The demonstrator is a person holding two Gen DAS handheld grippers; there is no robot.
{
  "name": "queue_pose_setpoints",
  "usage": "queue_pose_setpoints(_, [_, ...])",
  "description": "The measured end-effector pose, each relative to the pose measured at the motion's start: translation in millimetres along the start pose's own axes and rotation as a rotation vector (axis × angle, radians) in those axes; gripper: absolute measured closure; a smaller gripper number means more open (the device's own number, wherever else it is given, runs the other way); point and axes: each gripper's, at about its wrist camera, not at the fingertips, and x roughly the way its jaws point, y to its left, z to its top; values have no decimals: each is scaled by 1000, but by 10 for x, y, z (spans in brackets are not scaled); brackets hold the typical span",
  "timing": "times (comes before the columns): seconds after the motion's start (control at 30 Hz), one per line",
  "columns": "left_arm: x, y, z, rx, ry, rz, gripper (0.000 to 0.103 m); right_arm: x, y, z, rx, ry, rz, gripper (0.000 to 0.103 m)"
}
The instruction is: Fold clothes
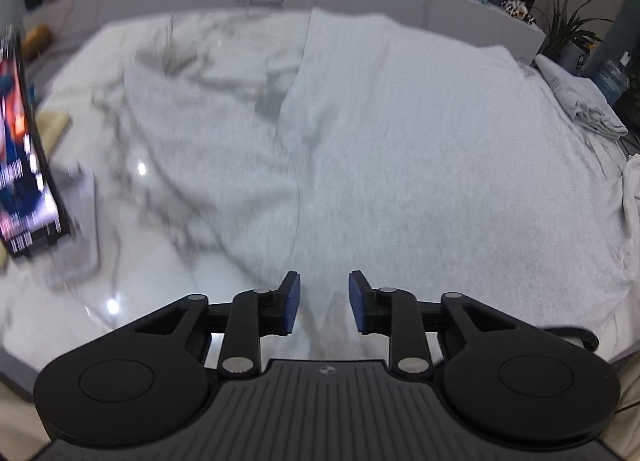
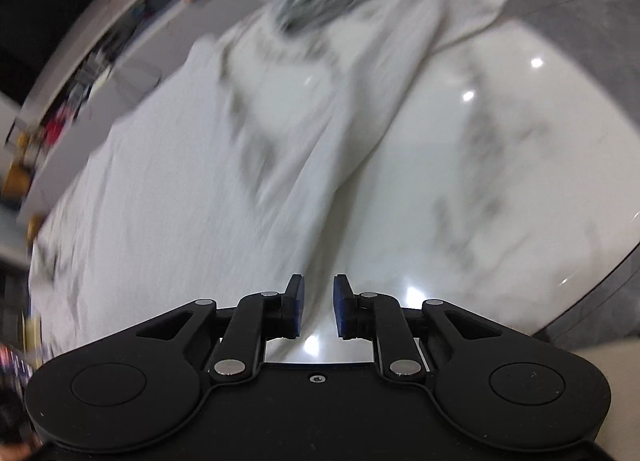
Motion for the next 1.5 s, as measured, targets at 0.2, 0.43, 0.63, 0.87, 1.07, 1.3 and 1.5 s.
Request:
queue_pose_setpoints(0.2, [88, 88, 421, -52, -70, 34, 76, -101, -373, 622, 93, -132, -82, 85])
queue_pose_setpoints(0.43, [355, 589, 1169, -181, -151, 233, 70, 70, 21, 657, -26, -174, -21, 84])
queue_pose_setpoints(0.63, [667, 1040, 1730, -248, -117, 360, 63, 544, 504, 539, -179, -92, 7, 84])
queue_pose_setpoints(0.87, [1199, 1470, 2016, -305, -48, 398, 56, 865, 972, 518, -356, -41, 23, 84])
queue_pose_setpoints(1.07, [1423, 1608, 2012, -333, -2, 369, 80, 977, 1304, 528, -451, -25, 51, 84])
queue_pose_setpoints(1.3, [1056, 1345, 1947, -281, -102, 326, 97, 1135, 1585, 467, -514, 1, 79, 84])
queue_pose_setpoints(1.5, [376, 616, 1763, -146, -195, 174, 97, 1147, 1687, 349, -549, 17, 93, 84])
